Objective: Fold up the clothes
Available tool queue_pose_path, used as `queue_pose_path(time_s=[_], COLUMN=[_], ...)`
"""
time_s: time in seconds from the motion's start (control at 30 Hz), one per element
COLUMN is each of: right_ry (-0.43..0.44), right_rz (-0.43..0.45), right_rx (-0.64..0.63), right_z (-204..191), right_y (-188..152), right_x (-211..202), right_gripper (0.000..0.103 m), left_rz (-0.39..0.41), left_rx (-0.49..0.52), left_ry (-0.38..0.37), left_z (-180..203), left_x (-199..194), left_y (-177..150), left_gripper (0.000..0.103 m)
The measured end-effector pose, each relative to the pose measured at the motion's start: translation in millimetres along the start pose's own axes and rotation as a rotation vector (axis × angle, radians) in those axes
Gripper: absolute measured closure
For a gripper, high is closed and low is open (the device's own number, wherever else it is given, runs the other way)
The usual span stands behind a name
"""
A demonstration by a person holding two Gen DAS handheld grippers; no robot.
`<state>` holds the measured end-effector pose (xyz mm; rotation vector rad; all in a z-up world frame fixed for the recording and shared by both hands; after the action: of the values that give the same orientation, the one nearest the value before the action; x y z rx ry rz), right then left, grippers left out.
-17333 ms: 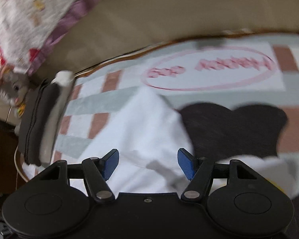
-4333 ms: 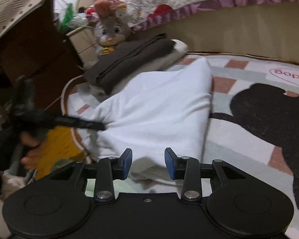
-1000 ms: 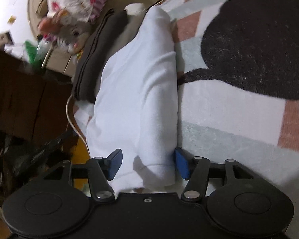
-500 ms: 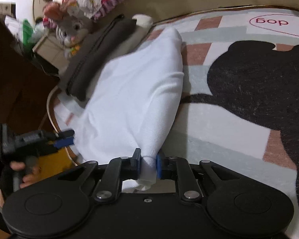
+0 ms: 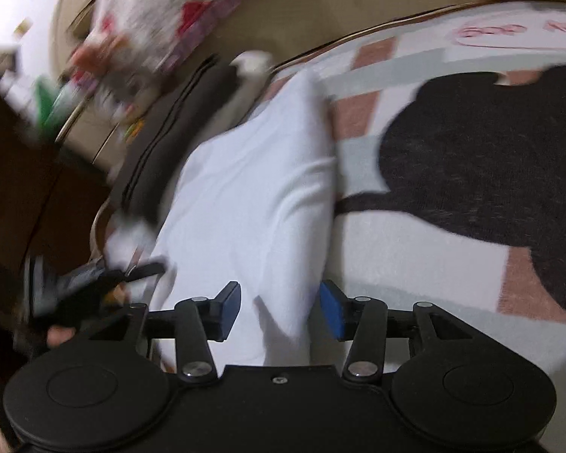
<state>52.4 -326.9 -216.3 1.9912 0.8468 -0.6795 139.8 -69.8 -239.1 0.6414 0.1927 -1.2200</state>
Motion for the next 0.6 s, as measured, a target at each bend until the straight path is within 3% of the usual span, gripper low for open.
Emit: queue_pose_path(time_s=[0.07, 0.1, 0.13, 0.23, 0.27, 0.3, 0.33, 0.43, 0.5, 0.6], right_ry=[0.0, 0.0, 0.0, 0.001, -0.019, -0.041, -0.063, 0.013, 0.043, 0.004], right_rz=[0.019, 0.028, 0.037, 0.065, 0.073, 0.08, 0.087, 0.152, 0.177, 0.159], right_rx=[0.007, 0.01, 0.013, 0.023, -0.043, -0.117, -0.191, -0.181, -0.175, -0.186], right_z=[-1.0, -1.6, -2.1, -3.6, -9.9, -16.9, -23.8, -37.8, -44.7, -36.3], right_y=[2.0, 3.0, 4.0, 7.1, 5.4, 3.6, 1.9, 9.4, 15.7, 15.6], right_x=[4.7, 7.0, 9.3, 16.2, 15.9, 15.2, 14.5, -6.3, -17.4, -12.9], right_gripper=[0.041, 0.041, 0.041, 0.039, 0.046, 0.066, 0.074, 0.079, 0.078, 0.074], left_rz=[-0.043, -0.056, -0.048, -0.023, -0.014, -0.008, -0.012, -0.025, -0.035, -0.05], left_rx=[-0.012, 0.006, 0.053, 0.228, 0.31, 0.431, 0.476, 0.609, 0.507, 0.397], left_ry=[-0.048, -0.021, 0.022, 0.151, 0.195, 0.247, 0.26, 0.299, 0.269, 0.242], left_z=[5.0, 5.8, 8.7, 24.1, 33.5, 46.9, 53.9, 74.9, 67.1, 57.8], left_x=[8.4, 13.2, 15.5, 20.8, 22.0, 22.9, 22.8, 22.4, 20.3, 19.7], left_y=[-5.0, -7.2, -8.1, -13.3, -16.9, -23.2, -25.4, -31.5, -26.5, -22.3], left_gripper=[0.035, 0.06, 0.071, 0.078, 0.08, 0.082, 0.082, 0.082, 0.082, 0.08])
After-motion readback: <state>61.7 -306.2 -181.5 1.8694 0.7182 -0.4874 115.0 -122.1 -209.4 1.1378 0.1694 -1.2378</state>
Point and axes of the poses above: each gripper's, at about its wrist camera, not at the fingertips, and x roughly the way its jaws point, z to its right, y to its top, the point moved 10 cm from there along x, roughly the way its jaws point, and after that the axes turned 13 degrees about -y, right-handed, at the moved point
